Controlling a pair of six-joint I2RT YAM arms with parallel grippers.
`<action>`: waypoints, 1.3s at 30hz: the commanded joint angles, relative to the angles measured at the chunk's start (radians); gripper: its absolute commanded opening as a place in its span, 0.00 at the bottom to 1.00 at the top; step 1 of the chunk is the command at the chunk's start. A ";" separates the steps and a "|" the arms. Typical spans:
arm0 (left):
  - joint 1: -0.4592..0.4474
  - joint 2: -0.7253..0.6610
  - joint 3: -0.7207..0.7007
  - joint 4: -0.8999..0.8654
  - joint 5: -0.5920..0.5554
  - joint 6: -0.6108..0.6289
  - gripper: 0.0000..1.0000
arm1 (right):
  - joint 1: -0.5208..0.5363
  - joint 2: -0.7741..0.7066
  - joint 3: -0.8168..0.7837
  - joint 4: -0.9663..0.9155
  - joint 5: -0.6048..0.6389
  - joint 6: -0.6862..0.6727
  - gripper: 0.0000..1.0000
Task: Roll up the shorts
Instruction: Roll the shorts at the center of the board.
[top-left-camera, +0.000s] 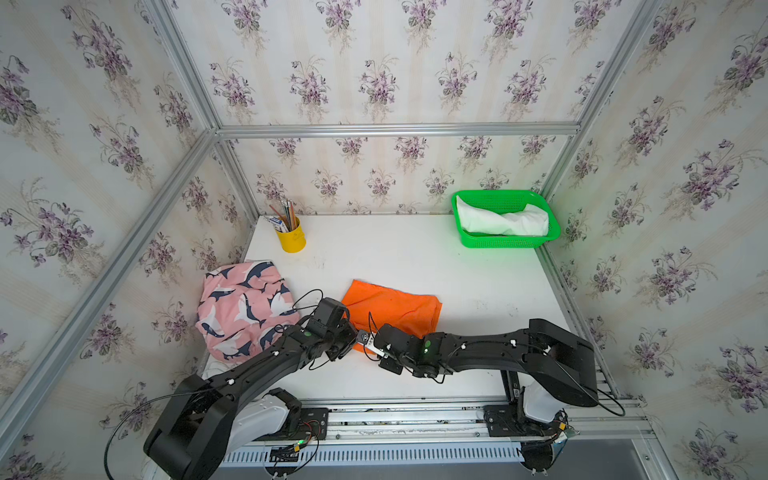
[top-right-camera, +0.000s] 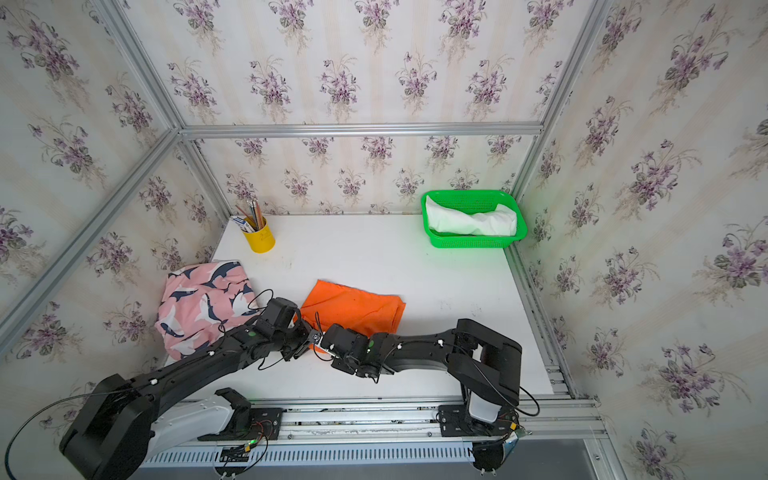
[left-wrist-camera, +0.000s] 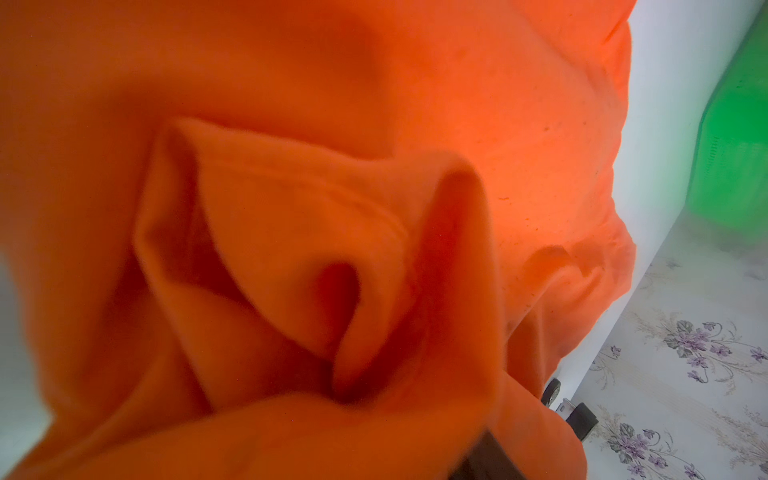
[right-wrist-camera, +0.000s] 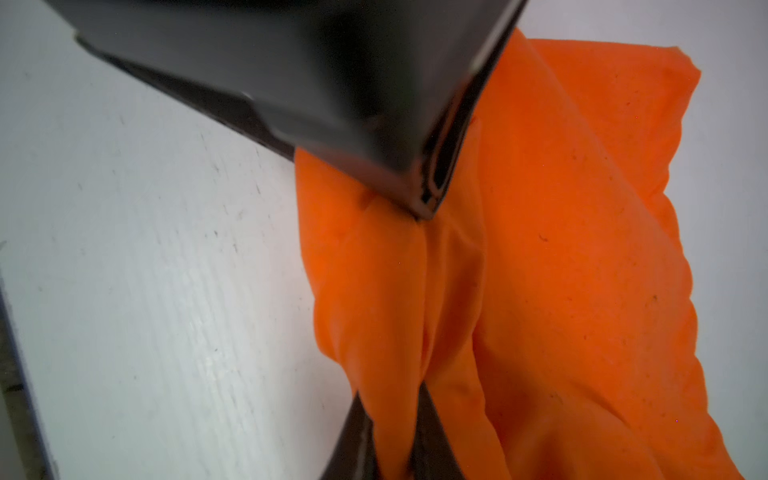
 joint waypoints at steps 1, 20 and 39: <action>0.005 -0.044 0.018 -0.075 0.002 0.047 0.62 | -0.028 -0.001 0.015 -0.006 -0.187 0.074 0.00; -0.016 0.089 0.321 -0.399 -0.112 0.362 0.78 | -0.496 0.310 0.087 0.081 -1.022 0.498 0.06; 0.008 0.693 0.656 -0.431 -0.226 0.631 0.57 | -0.569 0.105 0.136 -0.252 -0.626 0.434 0.44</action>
